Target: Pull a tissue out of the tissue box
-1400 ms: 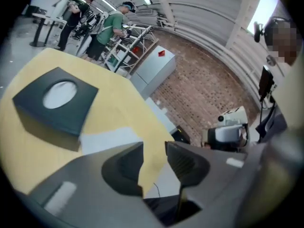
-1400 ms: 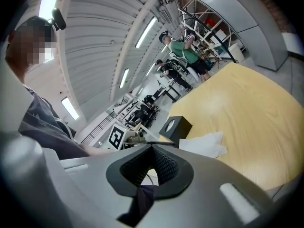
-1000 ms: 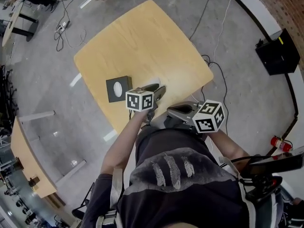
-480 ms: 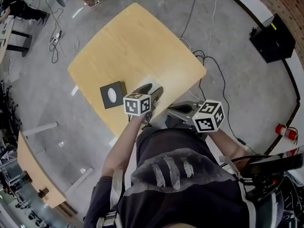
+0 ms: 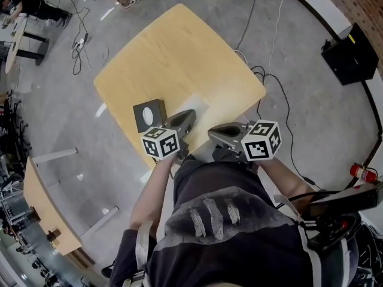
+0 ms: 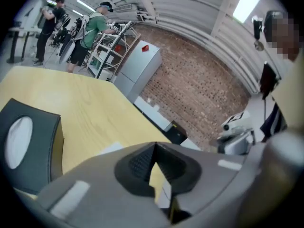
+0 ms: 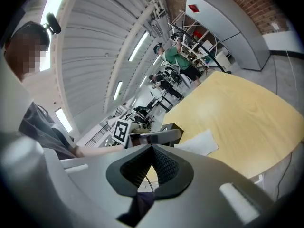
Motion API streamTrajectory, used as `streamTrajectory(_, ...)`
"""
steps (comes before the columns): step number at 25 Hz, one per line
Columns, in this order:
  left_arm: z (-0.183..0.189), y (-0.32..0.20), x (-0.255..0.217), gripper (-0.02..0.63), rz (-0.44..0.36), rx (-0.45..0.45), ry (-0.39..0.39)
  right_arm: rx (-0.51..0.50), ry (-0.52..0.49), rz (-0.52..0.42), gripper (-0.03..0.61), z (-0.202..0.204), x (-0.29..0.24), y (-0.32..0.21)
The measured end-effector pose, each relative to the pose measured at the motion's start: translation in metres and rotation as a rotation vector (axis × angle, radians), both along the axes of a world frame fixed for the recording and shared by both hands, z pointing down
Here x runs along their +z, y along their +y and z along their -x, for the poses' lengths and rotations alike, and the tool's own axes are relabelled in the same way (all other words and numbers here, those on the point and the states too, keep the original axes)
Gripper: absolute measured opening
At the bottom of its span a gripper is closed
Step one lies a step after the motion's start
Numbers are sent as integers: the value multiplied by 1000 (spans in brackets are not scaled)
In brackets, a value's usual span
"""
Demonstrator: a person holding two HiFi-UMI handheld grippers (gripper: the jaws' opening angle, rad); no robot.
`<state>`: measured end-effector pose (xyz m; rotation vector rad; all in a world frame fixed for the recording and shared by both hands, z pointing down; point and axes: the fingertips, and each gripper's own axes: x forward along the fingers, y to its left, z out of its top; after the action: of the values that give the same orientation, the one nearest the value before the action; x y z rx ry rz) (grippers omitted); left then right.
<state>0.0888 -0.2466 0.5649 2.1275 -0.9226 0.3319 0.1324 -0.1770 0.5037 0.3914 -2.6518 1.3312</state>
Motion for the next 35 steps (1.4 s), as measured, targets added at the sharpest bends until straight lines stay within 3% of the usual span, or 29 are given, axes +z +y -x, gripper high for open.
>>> streamTrajectory(2,11,11,-31,2,-34,-1,54,3,-46,39,-2,7,-2,-2)
streamTrajectory(5,27,18,-67,2,-109,-32,68,-16,-87,67,-2,15,-1,-10)
streamTrajectory(8,45,17,-103,2,-168,-108,198,-50,-101,13,-2,36,-7,-20)
streamTrajectory(9,52,17,-111,2,-197,-135,207,-66,-110,-7,-2,46,-11,-22)
streamTrajectory(14,74,15,-133,2,-350,-196,72,-86,-195,-107,-2,68,-49,-24)
streamTrajectory(19,102,31,-149,2,-374,-197,132,-91,-179,-197,-2,96,-75,-6)
streamTrajectory(24,128,60,-157,2,-390,-193,155,-100,-97,-235,-2,126,-81,28)
streamTrajectory(29,157,93,-177,2,-443,-205,231,-136,-74,-287,-2,160,-89,67)
streamTrajectory(35,193,138,-173,2,-454,-191,203,-167,-60,-310,-2,206,-99,111)
